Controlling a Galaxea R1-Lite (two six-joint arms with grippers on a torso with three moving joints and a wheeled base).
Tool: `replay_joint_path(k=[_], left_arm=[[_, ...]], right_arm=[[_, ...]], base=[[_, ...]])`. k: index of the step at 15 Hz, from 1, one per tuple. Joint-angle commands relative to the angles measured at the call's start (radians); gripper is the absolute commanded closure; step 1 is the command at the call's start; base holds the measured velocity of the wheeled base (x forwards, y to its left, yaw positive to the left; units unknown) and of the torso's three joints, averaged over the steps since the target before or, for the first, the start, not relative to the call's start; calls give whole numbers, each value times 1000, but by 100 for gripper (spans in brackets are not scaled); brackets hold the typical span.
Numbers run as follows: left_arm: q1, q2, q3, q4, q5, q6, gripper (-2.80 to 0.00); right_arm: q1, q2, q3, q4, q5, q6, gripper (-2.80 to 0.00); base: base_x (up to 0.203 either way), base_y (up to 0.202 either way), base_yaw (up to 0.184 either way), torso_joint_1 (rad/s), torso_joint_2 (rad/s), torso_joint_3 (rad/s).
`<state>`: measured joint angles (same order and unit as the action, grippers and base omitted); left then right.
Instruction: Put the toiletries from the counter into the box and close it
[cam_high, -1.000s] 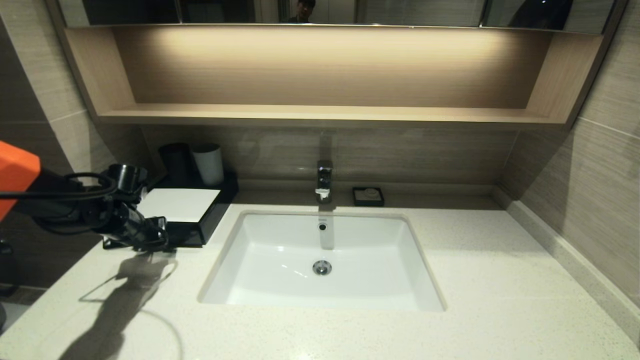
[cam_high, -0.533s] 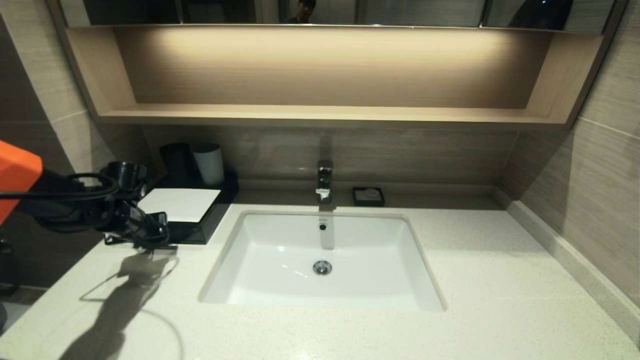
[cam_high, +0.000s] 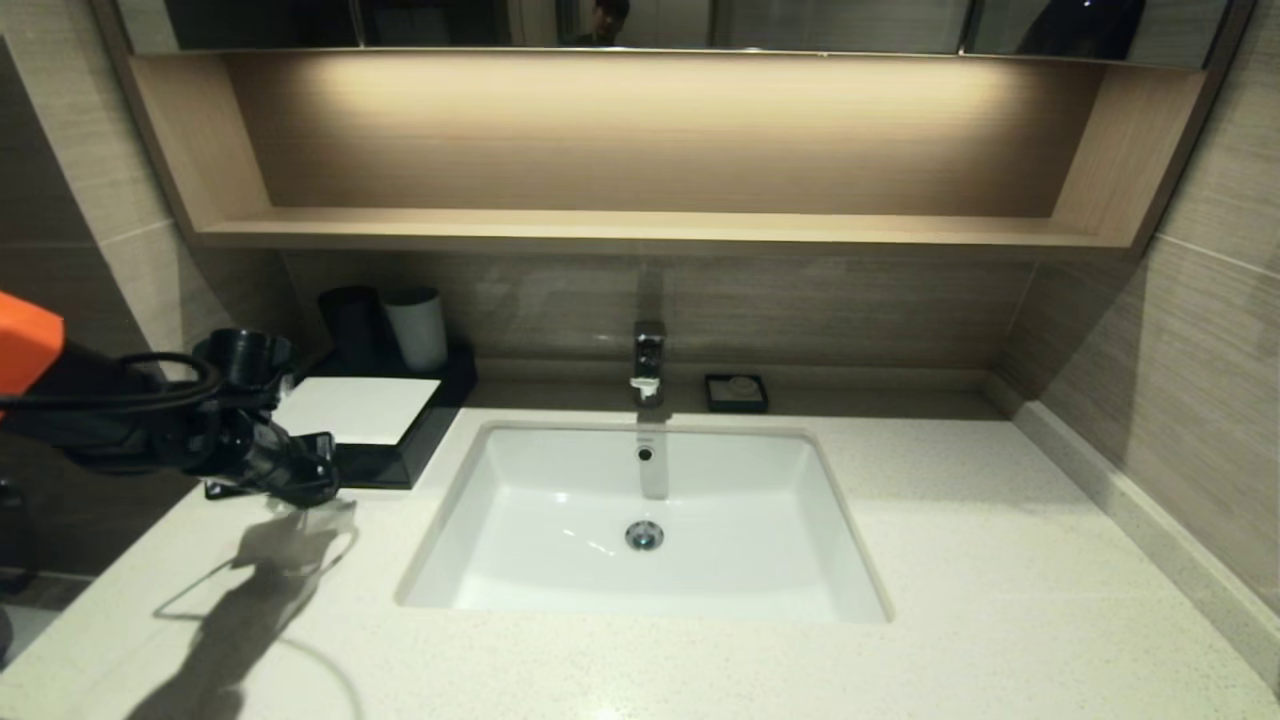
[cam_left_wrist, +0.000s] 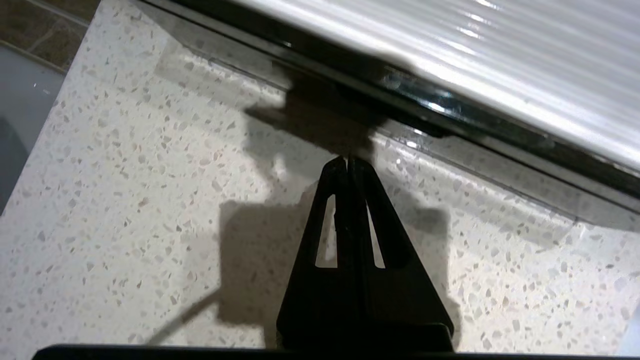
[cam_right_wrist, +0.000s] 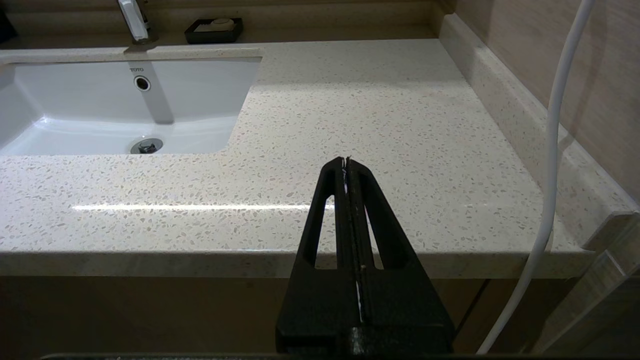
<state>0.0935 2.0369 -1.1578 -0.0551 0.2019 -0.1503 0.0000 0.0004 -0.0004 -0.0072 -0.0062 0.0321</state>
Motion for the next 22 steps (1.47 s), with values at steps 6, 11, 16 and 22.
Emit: replay_joint_path(k=[6,11,16,22], left_arm=[[-31,-272,160,3,2,8,0],[-48,-501,232,0,0,39,0],[-49,-686,390,-46,-4,54,0],[-48,-872,627,-208,-6,72,0]], right_arm=[[0,1,0,0,0,0,0],[0,1,0,0,0,0,0],[0,1,0,0,0,0,0],[0,1,0,0,0,0,0]], base=[[0,0,0,0,0,0],[0,0,0,0,0,0],[0,0,0,0,0,0],[0,0,0,0,0,0]])
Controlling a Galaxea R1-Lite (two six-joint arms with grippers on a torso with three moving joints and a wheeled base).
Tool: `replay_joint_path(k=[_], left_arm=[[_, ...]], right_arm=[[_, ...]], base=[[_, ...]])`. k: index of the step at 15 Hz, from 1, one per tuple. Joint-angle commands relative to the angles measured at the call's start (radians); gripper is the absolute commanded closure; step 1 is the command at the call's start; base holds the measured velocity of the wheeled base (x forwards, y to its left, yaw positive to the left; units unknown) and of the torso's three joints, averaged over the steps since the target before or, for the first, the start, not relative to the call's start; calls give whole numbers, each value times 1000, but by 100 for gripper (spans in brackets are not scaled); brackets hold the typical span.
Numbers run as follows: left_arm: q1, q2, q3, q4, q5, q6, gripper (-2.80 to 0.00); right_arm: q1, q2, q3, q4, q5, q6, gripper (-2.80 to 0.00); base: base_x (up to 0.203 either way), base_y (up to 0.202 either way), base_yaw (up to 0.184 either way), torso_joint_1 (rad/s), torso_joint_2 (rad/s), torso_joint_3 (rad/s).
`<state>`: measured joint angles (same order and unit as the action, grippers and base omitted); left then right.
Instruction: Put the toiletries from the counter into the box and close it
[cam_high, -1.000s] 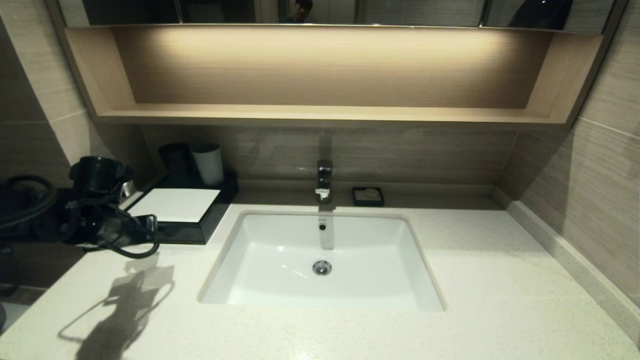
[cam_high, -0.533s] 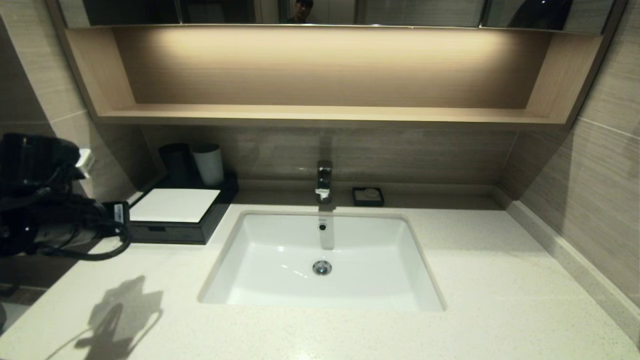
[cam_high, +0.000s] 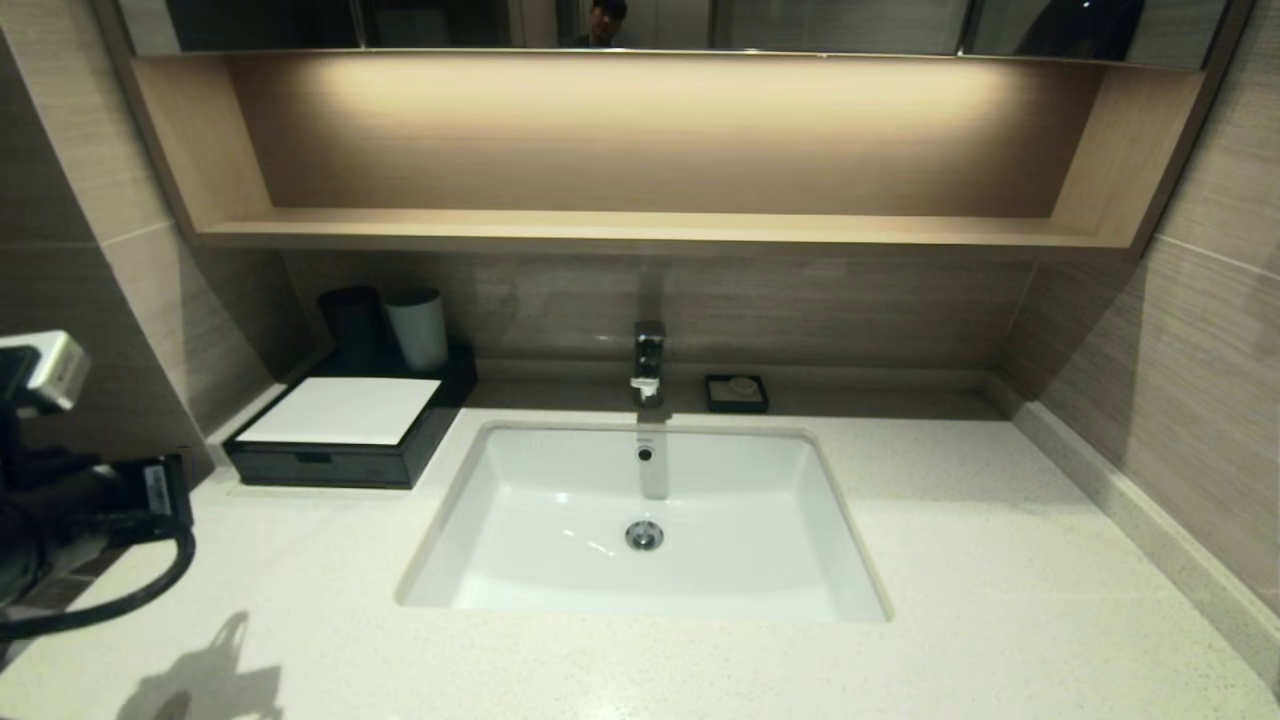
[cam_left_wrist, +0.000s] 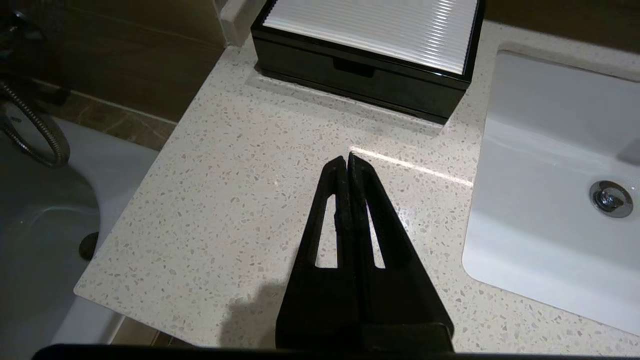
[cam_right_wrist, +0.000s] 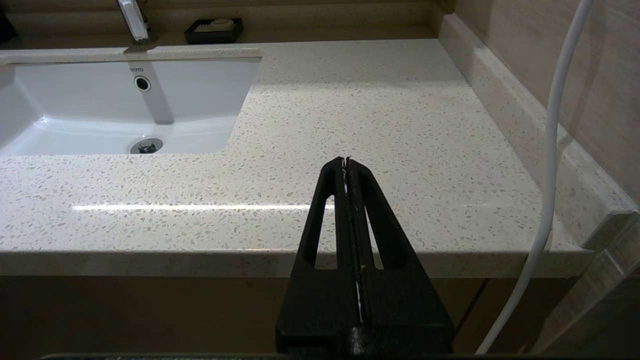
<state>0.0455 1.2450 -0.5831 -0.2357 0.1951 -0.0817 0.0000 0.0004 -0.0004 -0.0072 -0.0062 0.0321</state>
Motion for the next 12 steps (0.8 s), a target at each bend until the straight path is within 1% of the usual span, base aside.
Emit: replay_joint_path(k=[1,6,10,12], left_arm=[[0,-115,81,-45,1,8,0],[-1,-284,204,-57,1,23,0],[-3,-471,307,-53,1,75,0],[-9,-571,355,-49,-4,110,0]], right_arm=[[0,1,0,0,0,0,0],[0,1,0,0,0,0,0],[0,1,0,0,0,0,0],[0,1,0,0,0,0,0]], base=[[0,0,0,0,0,0],[0,0,0,0,0,0],[0,0,0,0,0,0],[0,0,0,0,0,0]])
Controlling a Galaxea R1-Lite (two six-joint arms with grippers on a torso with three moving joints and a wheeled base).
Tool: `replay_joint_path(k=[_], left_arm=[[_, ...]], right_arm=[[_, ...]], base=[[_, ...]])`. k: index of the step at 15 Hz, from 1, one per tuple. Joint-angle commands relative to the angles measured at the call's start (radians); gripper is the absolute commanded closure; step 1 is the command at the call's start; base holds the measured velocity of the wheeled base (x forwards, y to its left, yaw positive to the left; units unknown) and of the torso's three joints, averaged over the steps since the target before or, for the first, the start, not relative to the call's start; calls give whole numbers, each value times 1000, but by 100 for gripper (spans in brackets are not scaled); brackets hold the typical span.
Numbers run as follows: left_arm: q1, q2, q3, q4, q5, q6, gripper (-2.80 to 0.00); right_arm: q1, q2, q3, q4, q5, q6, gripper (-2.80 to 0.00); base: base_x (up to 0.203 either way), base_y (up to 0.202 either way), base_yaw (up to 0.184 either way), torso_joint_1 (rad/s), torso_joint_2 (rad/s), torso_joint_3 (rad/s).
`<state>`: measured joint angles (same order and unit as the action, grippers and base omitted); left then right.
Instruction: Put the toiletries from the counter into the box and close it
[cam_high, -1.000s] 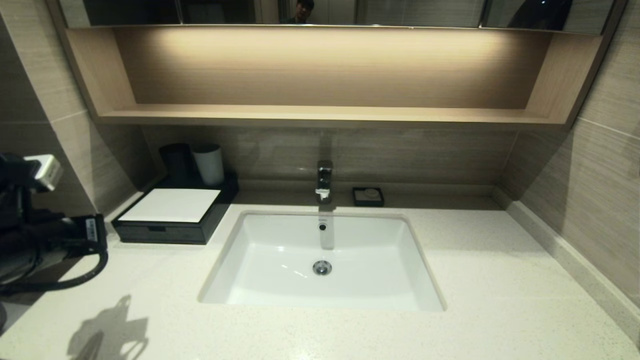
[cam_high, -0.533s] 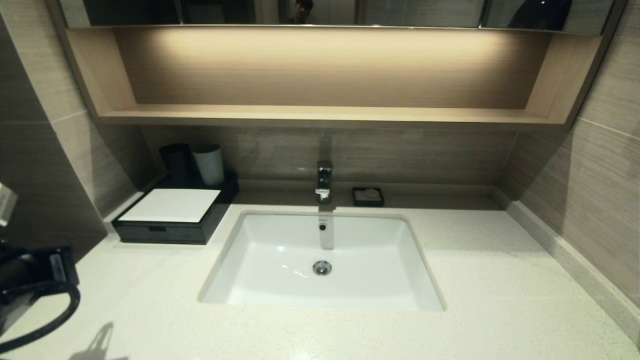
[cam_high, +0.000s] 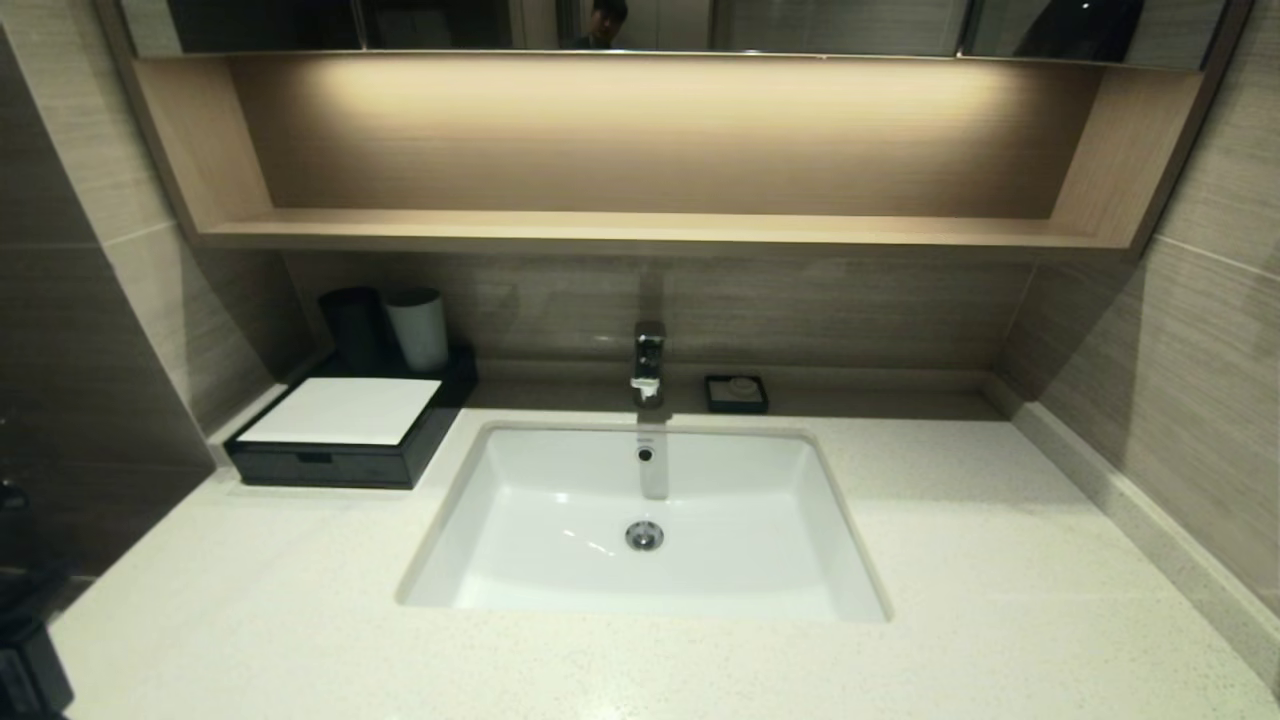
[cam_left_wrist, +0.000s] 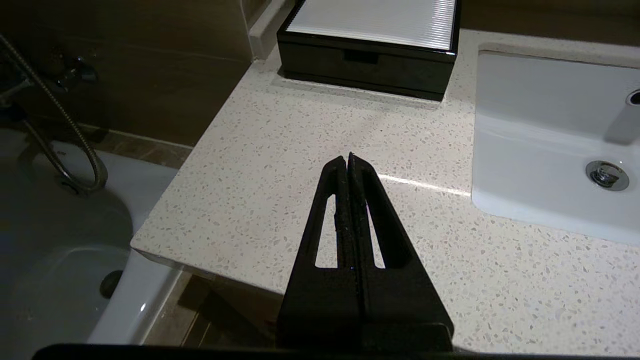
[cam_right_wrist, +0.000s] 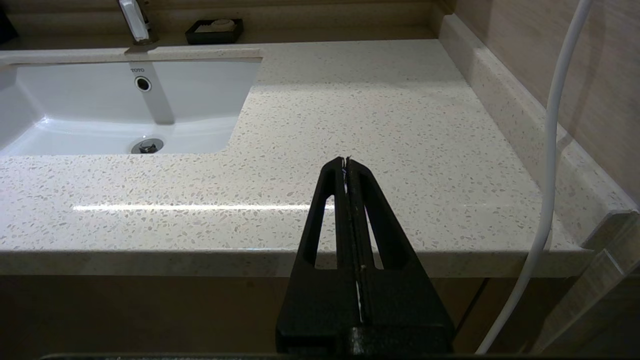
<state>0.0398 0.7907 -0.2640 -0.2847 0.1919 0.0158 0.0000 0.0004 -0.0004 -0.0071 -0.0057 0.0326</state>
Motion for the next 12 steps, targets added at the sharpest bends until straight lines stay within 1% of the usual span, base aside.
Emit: replay_joint_path(k=[1,6,10,12], left_arm=[[-5,-158,56,2,-3,26,0],[-15,-380,139,23,-3,47,0],[-47,-577,139,106,-1,62,0],[-48,-600,137,120,1,67,0]], right_arm=[[0,1,0,-1,0,0,0],[0,1,0,-1,0,0,0],[0,1,0,-1,0,0,0],[0,1,0,-1,0,0,0]], base=[[0,0,0,0,0,0],[0,0,0,0,0,0],[0,0,0,0,0,0],[0,0,0,0,0,0]])
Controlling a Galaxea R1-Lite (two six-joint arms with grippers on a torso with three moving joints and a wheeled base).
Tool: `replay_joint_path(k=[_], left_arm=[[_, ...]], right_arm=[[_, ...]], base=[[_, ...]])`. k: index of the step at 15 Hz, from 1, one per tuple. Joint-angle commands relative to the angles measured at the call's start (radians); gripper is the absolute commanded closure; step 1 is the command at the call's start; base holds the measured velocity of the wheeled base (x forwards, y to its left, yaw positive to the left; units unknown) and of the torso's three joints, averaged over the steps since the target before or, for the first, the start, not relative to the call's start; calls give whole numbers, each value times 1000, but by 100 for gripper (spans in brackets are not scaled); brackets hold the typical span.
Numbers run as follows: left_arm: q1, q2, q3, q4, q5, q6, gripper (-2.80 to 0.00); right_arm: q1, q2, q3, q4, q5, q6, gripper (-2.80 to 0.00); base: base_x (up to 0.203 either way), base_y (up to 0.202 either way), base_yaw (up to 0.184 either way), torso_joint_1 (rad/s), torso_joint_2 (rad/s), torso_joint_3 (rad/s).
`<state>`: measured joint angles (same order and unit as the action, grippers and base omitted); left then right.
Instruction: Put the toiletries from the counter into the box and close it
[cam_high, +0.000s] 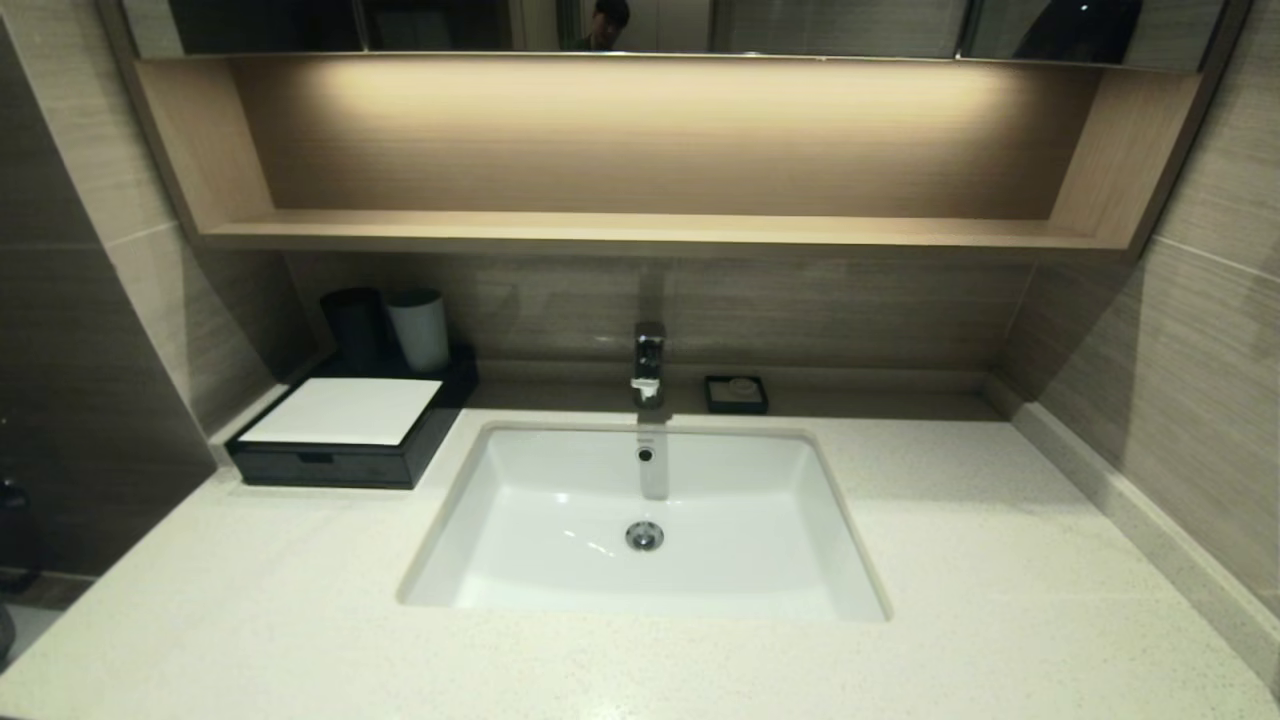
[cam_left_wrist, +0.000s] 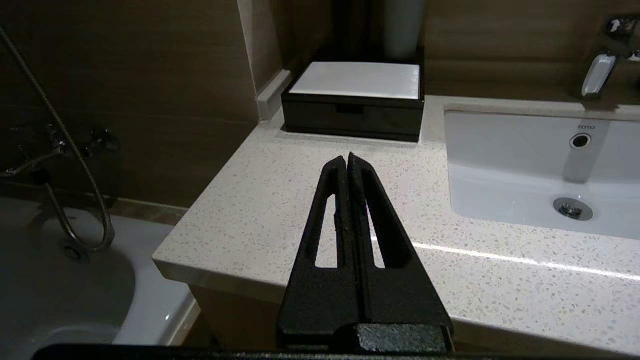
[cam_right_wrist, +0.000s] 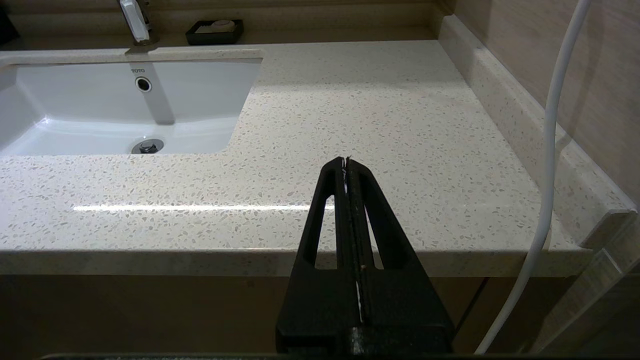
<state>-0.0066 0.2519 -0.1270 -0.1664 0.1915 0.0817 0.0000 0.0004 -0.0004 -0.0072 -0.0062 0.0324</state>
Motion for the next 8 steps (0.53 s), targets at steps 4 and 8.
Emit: replay_joint_path(k=[4,8], left_arm=[[5,-137,24,20,-4,43,0],[5,-171,47,21,-7,47,0]], right_arm=[[0,1,-1,0,0,0,0],[0,1,0,0,0,0,0]], base=[[0,0,0,0,0,0],[0,0,0,0,0,0]])
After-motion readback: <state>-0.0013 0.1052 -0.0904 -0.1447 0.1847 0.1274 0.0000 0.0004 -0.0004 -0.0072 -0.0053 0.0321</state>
